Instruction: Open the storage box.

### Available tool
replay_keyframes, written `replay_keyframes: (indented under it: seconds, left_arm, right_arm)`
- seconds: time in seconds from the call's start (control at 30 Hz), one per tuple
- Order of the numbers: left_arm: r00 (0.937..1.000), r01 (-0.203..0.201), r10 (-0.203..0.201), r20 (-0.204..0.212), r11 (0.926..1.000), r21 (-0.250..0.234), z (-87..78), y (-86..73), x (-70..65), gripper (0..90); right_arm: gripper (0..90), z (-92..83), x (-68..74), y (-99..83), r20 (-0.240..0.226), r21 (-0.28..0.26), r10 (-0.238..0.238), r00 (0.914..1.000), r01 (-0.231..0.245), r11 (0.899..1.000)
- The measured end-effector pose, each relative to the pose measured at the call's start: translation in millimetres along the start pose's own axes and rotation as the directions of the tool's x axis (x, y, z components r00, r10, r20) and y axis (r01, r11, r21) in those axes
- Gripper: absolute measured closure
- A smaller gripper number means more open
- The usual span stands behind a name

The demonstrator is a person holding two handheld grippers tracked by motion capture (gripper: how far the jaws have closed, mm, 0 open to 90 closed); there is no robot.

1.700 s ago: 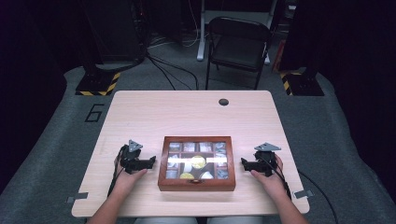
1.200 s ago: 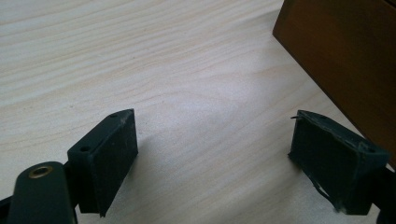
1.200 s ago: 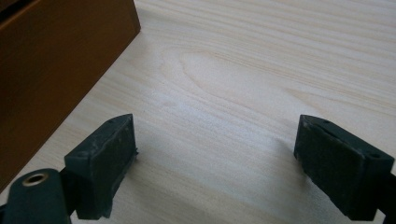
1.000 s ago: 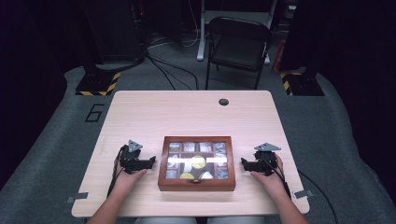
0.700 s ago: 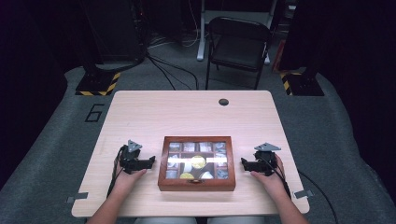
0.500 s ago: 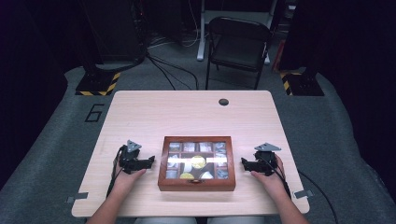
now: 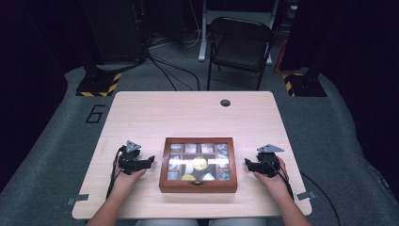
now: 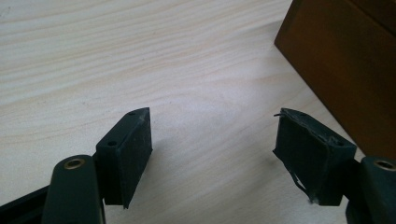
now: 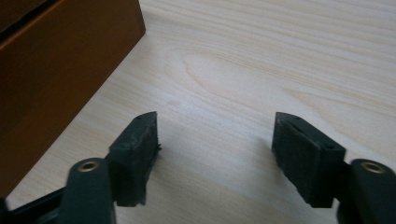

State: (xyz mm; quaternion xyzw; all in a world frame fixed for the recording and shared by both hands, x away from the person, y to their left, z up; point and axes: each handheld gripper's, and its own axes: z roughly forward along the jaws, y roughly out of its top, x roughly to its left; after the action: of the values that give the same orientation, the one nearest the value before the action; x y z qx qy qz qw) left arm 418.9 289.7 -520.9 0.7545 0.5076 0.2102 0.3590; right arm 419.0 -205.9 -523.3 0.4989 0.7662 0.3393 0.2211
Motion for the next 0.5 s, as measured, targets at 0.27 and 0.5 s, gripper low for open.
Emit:
replay_keyframes:
  seconds: [0.27,0.5]
  left_arm:
    - [0.9999,0.005,-0.005,0.011,0.9999,-0.016,-7.6,3.4,-1.5,29.2]
    - [0.9996,0.011,-0.010,0.025,0.9996,-0.026,-13.7,5.4,-1.9,31.7]
  right_arm:
    - [34.8,-12.4,-2.8,4.0,-0.021,-0.032,0.009,0.9997,-0.010,0.999]
    - [35.7,-18.6,-0.2,4.4,-0.021,-0.022,-0.005,0.9998,0.004,1.000]
